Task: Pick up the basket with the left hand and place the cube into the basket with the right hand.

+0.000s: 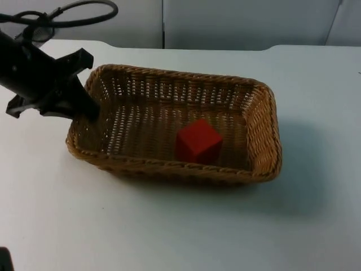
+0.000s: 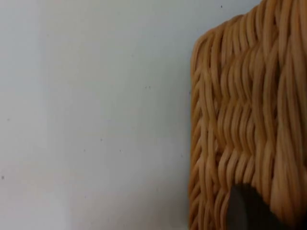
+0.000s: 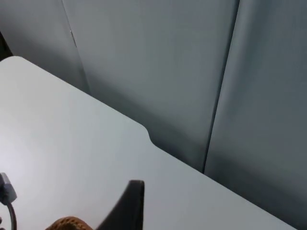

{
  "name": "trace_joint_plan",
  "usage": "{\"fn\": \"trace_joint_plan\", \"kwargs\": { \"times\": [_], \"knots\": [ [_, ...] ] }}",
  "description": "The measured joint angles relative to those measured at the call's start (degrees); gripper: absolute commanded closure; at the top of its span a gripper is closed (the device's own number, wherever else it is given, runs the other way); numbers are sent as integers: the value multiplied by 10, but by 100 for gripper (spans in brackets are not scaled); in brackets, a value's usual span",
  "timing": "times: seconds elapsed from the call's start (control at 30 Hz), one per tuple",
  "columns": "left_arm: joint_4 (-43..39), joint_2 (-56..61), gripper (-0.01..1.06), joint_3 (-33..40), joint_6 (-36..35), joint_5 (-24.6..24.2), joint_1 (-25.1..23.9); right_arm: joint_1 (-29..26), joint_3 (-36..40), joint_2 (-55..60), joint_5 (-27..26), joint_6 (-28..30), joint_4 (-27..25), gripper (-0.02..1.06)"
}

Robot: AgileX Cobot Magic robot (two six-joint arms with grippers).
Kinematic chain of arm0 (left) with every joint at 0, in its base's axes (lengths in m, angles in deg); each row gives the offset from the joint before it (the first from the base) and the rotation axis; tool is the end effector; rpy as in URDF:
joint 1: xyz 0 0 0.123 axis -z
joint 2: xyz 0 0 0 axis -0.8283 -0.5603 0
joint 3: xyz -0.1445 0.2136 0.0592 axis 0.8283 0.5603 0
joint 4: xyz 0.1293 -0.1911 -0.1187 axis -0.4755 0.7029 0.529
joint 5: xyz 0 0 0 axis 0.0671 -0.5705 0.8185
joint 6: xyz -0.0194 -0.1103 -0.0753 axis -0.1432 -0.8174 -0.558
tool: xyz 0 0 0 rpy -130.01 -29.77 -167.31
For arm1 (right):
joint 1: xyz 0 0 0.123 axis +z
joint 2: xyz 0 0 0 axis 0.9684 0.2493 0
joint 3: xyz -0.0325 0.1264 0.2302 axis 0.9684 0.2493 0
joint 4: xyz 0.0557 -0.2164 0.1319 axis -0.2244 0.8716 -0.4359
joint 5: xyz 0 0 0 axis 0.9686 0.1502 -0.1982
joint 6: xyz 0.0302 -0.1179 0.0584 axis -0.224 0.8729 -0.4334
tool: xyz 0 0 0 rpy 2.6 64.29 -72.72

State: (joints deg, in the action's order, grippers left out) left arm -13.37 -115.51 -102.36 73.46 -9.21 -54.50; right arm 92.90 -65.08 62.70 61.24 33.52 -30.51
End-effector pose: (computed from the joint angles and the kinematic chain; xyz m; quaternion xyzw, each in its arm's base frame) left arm 0.3932 -0.0949 0.0629 0.0196 0.9315 -0.3387 0.1313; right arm 0.4405 0.1754 0.4166 -0.2745 0.8245 0.1454 0.4729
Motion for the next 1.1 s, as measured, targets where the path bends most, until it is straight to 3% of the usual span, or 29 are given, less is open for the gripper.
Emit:
{"fn": "trace_joint_plan", "kwargs": {
  "times": [0.1, 0.13, 0.2, 0.37, 0.5, 0.57, 0.63, 0.67, 0.7, 0.73, 0.77, 0.8, 0.83, 0.87, 1.1],
  "knots": [
    [11, -10, 47, 0, 12, 0, 0, 0, 0, 0, 0, 0, 0, 8],
    [12, -10, 47, 0, 14, 1, 0, 0, 0, 0, 0, 0, 0, 8],
    [13, -10, 29, -4, 16, 5, 0, 0, 0, 0, 0, 0, 0, 8],
    [-23, -10, 29, -32, -5, 3, 0, 0, 0, 0, 0, 0, 1, 8],
    [-76, -7, 36, -69, -47, 1, 0, 0, 0, 0, 0, -4, 21, 8],
    [-129, 3, 42, -106, -84, 1, 0, 0, 0, -3, 1, -18, 56, 8],
    [-183, 21, 57, -144, -123, 1, 0, 0, 0, -9, 2, -39, 114, 9],
    [-183, 21, 62, -144, -123, 1, 0, 0, 0, -9, 2, -39, 114, 12],
    [-211, 35, 62, -165, -145, 1, 0, 0, -2, -14, 7, -48, 141, 12],
    [-234, 50, 70, -185, -164, 1, 0, 0, -6, -20, 13, -59, 175, 19],
    [-263, 68, 83, -201, -186, 1, 0, -4, -12, -27, 21, -65, 201, 34],
    [-298, 90, 103, -218, -206, 2, 0, -9, -17, -37, 32, -75, 216, 69],
    [-321, 110, 105, -226, -217, 3, 0, -18, -22, -52, 42, -89, 223, 92],
    [-321, 110, 105, -226, -217, 3, 0, -18, -22, -52, 42, -89, 223, 103],
    [-492, 316, 105, -222, -298, -15, 0, -45, -8, -192, 79, -164, 299, 103]
  ]
}}
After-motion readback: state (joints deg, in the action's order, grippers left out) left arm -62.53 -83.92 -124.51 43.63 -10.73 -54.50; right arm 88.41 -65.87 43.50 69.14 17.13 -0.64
